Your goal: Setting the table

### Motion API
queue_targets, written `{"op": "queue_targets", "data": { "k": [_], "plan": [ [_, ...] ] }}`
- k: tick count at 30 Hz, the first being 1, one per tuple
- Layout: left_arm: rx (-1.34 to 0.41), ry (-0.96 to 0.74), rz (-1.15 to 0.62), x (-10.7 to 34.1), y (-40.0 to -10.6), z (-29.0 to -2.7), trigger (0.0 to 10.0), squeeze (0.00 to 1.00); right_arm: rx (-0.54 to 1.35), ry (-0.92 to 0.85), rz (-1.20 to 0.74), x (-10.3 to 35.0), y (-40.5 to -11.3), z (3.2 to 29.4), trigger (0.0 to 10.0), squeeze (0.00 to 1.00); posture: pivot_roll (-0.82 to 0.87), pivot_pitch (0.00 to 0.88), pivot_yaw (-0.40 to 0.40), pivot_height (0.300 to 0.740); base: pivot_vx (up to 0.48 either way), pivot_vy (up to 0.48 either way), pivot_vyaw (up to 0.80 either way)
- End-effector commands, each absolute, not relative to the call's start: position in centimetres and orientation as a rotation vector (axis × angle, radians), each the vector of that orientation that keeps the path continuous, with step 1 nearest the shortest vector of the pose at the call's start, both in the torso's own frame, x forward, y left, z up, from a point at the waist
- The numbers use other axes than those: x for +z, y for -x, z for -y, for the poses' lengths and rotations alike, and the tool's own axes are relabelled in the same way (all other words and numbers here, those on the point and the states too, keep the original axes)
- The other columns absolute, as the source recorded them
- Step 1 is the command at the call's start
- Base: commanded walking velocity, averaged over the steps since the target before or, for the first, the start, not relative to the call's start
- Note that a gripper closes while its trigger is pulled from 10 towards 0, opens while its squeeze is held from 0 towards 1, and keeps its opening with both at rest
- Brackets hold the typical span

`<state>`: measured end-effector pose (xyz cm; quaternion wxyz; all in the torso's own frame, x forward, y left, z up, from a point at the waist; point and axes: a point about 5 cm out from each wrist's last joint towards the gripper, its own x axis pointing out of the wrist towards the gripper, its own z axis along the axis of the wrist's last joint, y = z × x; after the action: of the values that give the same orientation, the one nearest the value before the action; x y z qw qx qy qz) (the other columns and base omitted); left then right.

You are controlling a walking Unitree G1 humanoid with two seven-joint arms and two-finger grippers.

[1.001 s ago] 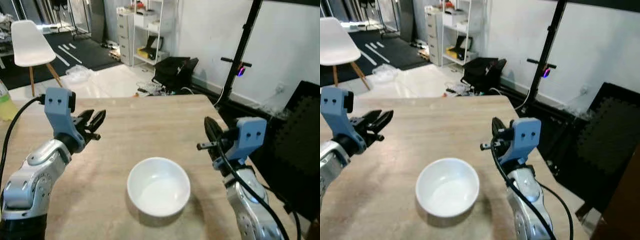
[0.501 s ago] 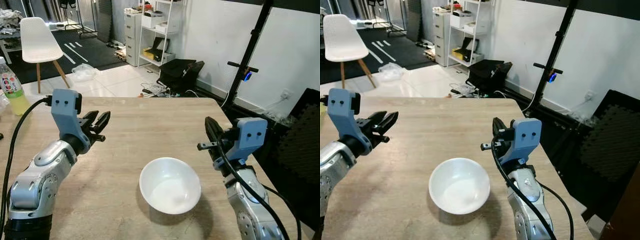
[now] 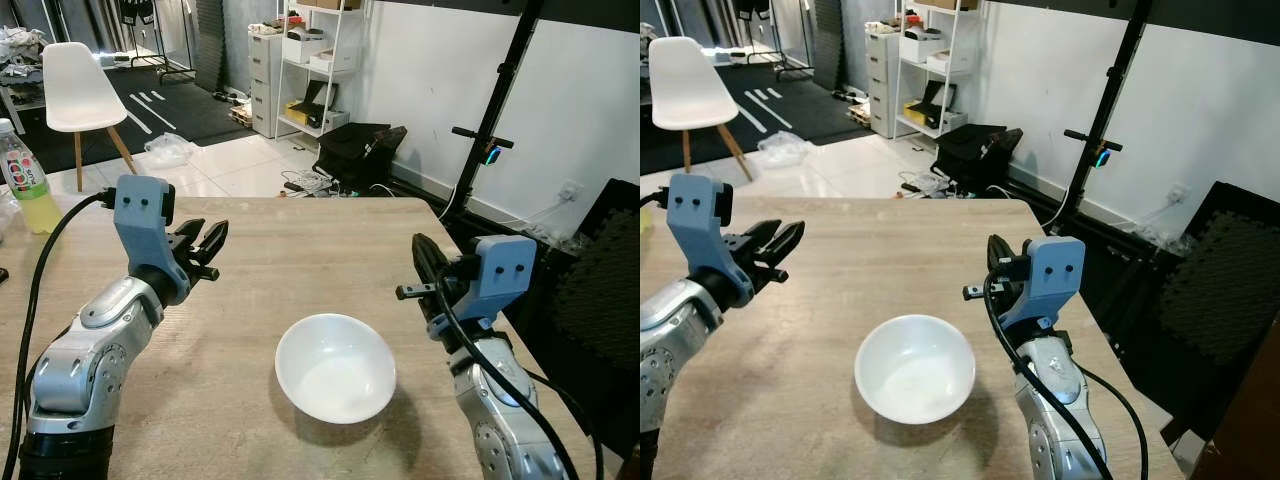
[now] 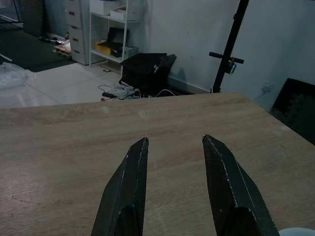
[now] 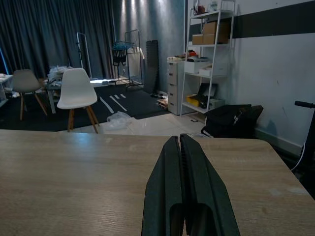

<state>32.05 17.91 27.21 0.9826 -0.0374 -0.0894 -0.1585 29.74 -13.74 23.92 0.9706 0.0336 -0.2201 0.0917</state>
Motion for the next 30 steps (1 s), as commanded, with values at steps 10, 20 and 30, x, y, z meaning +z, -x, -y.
{"op": "queue_targets", "data": {
  "k": [10,20,30],
  "plan": [
    [-0.318,0.071,0.182,27.14,-32.03,-17.45,10.0,0.0,0.17,-0.056,0.43,23.46,-29.78,14.08,10.0,0.0,0.05,0.049,0.011,0.74,0.0,0.0,0.0],
    [-0.318,0.074,0.181,27.13,-32.07,-17.29,10.0,0.0,0.173,-0.055,0.429,23.46,-29.82,14.08,10.0,0.0,0.05,0.042,0.009,0.74,0.0,0.0,0.0],
    [-0.321,0.074,0.179,26.98,-32.16,-17.23,10.0,0.0,0.176,-0.05,0.428,23.42,-29.85,14.1,10.0,0.0,0.05,0.034,0.008,0.74,0.0,0.0,0.0]
  ]
}}
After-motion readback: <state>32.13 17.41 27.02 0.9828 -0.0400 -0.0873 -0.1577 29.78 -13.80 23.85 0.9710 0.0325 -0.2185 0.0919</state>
